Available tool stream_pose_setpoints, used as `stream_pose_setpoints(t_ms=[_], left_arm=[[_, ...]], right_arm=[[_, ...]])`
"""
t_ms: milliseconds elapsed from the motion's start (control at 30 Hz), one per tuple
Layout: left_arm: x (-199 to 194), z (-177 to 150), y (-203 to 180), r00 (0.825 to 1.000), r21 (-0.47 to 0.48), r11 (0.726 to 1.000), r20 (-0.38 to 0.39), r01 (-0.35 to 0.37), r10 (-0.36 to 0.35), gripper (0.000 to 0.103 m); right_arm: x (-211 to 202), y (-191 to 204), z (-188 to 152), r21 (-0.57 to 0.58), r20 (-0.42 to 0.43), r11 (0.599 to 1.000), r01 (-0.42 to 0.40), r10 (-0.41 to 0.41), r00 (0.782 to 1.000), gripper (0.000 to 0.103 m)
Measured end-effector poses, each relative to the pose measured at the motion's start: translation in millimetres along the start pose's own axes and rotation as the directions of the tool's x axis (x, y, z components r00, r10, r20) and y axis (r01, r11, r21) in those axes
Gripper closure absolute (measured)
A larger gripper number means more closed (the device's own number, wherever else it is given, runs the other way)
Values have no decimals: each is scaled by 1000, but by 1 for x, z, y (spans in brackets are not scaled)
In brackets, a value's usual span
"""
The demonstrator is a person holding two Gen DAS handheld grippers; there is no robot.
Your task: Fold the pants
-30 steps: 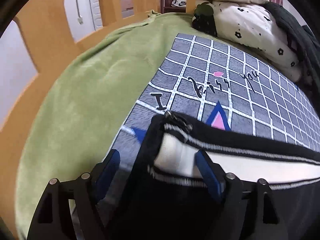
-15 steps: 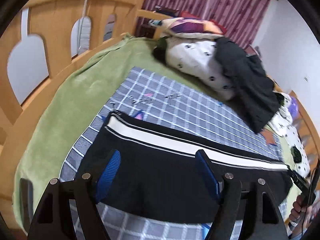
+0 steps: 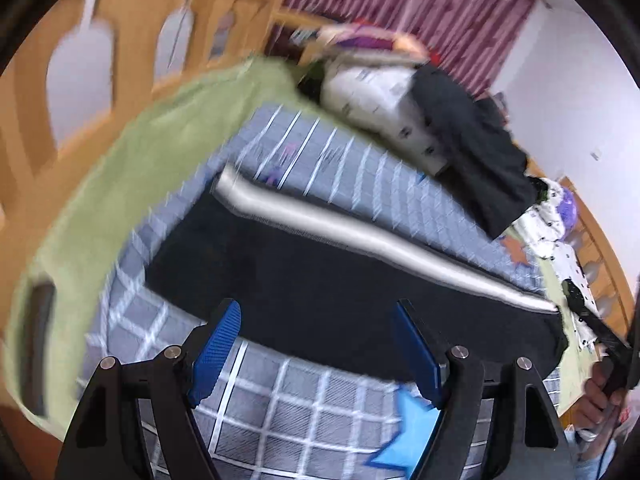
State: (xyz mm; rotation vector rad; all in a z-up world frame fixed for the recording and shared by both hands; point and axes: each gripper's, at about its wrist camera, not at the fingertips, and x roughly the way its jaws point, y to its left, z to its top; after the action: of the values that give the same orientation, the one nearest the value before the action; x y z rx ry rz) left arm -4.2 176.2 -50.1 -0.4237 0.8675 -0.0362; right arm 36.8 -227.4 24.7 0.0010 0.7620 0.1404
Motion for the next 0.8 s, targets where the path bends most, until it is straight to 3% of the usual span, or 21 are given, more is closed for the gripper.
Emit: stream_pose_setpoints(t_ms=[200, 233, 300, 467, 567, 633, 733, 800], left_arm=[[53, -36, 79, 1000, -206, 978, 4, 23, -23, 35], [59, -38, 91, 999, -244, 969, 12, 40, -38, 40], [67, -32, 105, 995, -290, 952, 45, 93, -84, 42], [87, -7, 117, 996, -316, 946, 70, 75, -55, 55], [96, 6, 128, 995, -385, 919, 78, 89, -64, 61], [100, 15, 134, 996, -412, 909, 89, 66, -32, 83], [102, 13, 137, 990, -455, 887, 140, 83, -21, 84], [105, 12, 132, 992, -447, 893, 127, 40, 20, 84]], right_arm=[[4, -16, -18, -59, 24, 995, 84, -83, 996, 31], [5, -20, -18, -51, 29, 995, 87, -85, 996, 31], [6, -29, -18, -38, 27, 995, 88, -87, 996, 31], [15, -44, -22, -14, -6, 995, 99, -99, 995, 31], [21, -50, -25, -13, -33, 994, 108, -108, 994, 31], [24, -55, -28, -16, -46, 992, 125, -125, 991, 31], [28, -62, -33, -23, -66, 989, 144, -145, 987, 31], [27, -67, -37, -24, -72, 989, 149, -150, 986, 31]])
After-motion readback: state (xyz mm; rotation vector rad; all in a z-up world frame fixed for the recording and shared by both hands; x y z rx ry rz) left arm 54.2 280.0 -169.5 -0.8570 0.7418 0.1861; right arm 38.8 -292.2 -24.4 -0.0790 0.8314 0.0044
